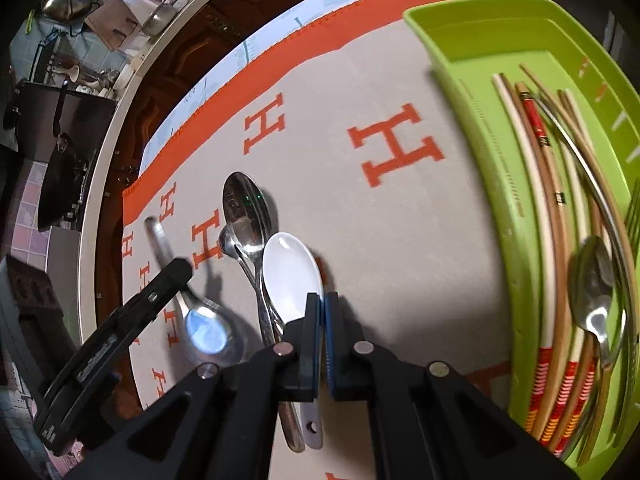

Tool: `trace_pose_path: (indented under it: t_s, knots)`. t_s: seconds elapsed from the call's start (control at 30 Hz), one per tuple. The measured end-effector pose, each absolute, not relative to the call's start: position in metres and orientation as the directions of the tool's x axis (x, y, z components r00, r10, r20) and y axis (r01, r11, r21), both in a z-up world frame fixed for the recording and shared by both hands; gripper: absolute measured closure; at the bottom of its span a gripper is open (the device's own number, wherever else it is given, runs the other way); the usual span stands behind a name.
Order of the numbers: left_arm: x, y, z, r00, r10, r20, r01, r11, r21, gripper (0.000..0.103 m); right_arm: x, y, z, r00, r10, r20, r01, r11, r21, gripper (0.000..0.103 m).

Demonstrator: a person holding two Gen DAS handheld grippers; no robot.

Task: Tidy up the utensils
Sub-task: 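Release the white ceramic spoon into the tray with the right tool while the left tool carries its spoon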

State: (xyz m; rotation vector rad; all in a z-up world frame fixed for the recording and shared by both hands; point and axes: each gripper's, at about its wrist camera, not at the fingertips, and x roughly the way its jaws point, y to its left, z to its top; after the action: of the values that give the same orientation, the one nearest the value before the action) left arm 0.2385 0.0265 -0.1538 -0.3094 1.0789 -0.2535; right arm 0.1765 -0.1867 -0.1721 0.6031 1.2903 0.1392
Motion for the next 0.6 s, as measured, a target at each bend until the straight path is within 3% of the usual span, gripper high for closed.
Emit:
trace_pose_path:
  t_s: [0.33,0.6]
  knots:
    - [0.191,0.010,-0.132,0.395,-0.377,-0.838,0.131,0.926,-0.355,0.101,0.143,-0.219,-0.113,0.426,0.399,-0.812,0.208,0.830,0.517,0.101]
    - [0.161,-0.027,-0.113,0.388,-0.386,-0.837,0.222,0.920,-0.322,0.101,0.123,-0.278,-0.085,0.486,0.135,-0.863,0.272,0.915,0.297,0.101]
